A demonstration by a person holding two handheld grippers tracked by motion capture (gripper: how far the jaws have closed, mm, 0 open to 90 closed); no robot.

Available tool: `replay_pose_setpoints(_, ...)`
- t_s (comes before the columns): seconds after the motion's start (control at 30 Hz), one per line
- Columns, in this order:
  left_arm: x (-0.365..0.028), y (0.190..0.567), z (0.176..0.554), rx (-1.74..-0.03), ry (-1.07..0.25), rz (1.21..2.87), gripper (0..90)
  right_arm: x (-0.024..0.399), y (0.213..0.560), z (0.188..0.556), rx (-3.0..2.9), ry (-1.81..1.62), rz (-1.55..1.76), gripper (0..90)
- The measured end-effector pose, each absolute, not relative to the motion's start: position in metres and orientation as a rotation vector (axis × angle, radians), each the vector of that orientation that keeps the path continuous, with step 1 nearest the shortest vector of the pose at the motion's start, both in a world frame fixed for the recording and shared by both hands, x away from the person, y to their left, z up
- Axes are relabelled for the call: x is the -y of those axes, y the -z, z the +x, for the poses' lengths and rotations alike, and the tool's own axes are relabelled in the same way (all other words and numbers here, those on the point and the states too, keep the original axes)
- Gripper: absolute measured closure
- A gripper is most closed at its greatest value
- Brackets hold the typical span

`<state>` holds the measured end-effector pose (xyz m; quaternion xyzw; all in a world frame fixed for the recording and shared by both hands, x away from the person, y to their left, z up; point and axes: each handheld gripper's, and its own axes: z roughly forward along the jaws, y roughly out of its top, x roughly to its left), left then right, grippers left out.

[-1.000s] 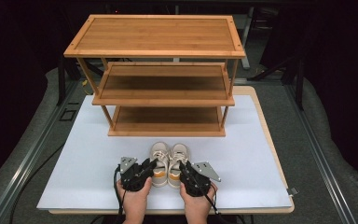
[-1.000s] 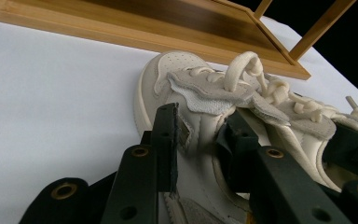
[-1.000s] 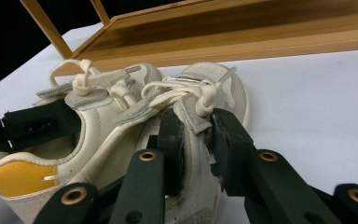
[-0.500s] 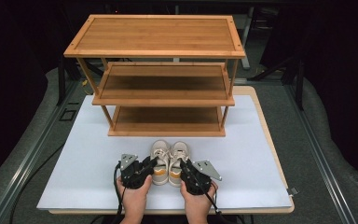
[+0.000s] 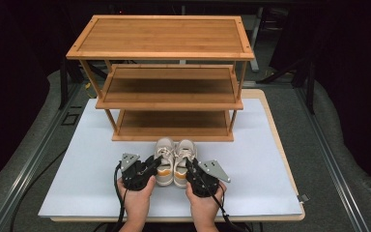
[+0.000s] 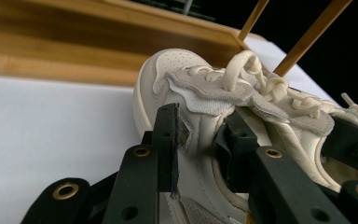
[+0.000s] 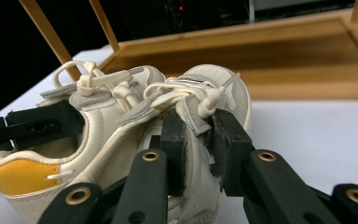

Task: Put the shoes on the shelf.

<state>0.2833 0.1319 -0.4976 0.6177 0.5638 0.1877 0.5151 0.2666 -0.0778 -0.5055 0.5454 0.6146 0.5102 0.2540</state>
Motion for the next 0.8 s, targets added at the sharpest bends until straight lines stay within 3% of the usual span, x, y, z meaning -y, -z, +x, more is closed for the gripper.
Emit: replay_pose_setpoints(0.8,-0.133,0.424,0.279,-1.276,-0.526,1.431,71.2,0.075,0.434,0.262,-1.586,-1.431,1.354,75.6)
